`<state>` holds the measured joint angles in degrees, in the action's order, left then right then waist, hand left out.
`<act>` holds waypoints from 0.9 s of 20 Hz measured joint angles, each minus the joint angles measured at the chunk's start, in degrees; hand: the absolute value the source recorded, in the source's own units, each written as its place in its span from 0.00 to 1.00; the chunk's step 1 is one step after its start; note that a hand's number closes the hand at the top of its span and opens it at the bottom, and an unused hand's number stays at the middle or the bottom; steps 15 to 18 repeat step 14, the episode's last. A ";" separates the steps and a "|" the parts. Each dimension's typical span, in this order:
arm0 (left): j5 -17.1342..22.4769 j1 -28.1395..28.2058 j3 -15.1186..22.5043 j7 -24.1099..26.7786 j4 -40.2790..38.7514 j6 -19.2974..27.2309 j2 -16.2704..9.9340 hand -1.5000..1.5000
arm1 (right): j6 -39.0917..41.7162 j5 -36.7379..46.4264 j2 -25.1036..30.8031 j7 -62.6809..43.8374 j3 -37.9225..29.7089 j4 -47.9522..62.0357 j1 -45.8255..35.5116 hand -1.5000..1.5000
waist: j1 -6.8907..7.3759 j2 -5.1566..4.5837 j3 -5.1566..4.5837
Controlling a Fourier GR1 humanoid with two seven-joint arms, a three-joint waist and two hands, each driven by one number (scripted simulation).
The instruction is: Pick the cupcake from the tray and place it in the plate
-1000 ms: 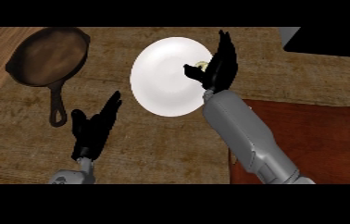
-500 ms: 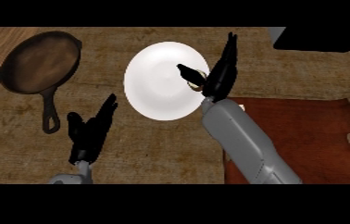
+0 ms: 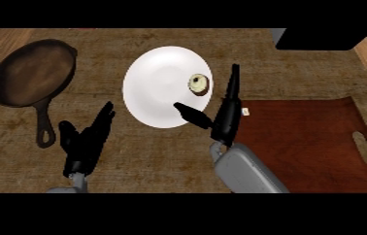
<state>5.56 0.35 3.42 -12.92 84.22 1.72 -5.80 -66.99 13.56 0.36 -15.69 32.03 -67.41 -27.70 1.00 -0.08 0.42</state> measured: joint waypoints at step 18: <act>-0.85 1.16 -0.85 0.07 0.74 -0.26 0.40 0.50 | 4.99 13.00 0.24 -4.37 9.10 -9.88 17.39 0.00 | -1.03 0.38 -0.17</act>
